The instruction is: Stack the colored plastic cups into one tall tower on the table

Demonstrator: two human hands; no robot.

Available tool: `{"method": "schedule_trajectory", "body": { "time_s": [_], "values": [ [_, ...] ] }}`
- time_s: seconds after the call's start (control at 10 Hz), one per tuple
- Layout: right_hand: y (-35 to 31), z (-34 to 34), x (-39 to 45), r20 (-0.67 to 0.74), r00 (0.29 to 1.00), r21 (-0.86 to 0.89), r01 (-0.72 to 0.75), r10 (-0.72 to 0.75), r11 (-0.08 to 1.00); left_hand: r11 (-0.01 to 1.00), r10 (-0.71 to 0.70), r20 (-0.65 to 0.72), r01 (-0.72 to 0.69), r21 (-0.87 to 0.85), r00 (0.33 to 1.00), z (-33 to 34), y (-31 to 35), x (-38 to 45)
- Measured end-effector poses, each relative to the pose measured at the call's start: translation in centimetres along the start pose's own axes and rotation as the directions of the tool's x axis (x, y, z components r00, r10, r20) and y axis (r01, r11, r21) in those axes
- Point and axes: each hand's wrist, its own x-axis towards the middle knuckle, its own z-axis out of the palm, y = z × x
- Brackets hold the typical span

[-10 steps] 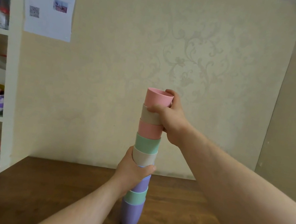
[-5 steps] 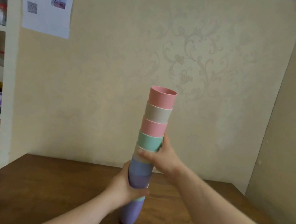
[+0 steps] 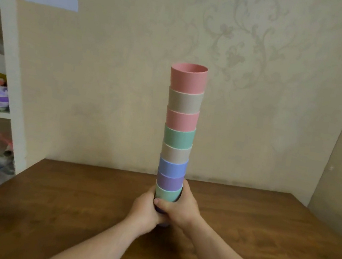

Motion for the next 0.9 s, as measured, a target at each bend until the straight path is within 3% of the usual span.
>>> {"method": "schedule_trajectory", "body": {
  "time_s": [0.1, 0.6, 0.8, 0.9],
  "values": [
    [-0.3, 0.2, 2.2, 0.009, 1.0, 0.004, -0.029, 0.029, 1.0, 0.998, -0.06, -0.012, 0.06, 0.011, 0.998, 0.1, 0.1, 1.8],
    [2.1, 1.4, 9.4, 0.029, 1.0, 0.075, -0.005, 0.003, 0.997, 0.997, -0.071, -0.04, 0.071, 0.0, 0.997, 0.6, -2.8, 8.6],
    [3.2, 1.6, 9.7, 0.058, 0.998, 0.078, -0.016, 0.011, 0.997, 0.993, -0.075, -0.03, 0.077, 0.084, 0.997, 1.6, -4.3, 7.9],
    [3.8, 1.3, 8.2, 0.095, 0.995, -0.008, -0.038, 0.038, 0.999, 0.977, -0.107, -0.021, 0.109, 0.185, 0.994, 1.4, -4.1, 7.4]
  ]
}}
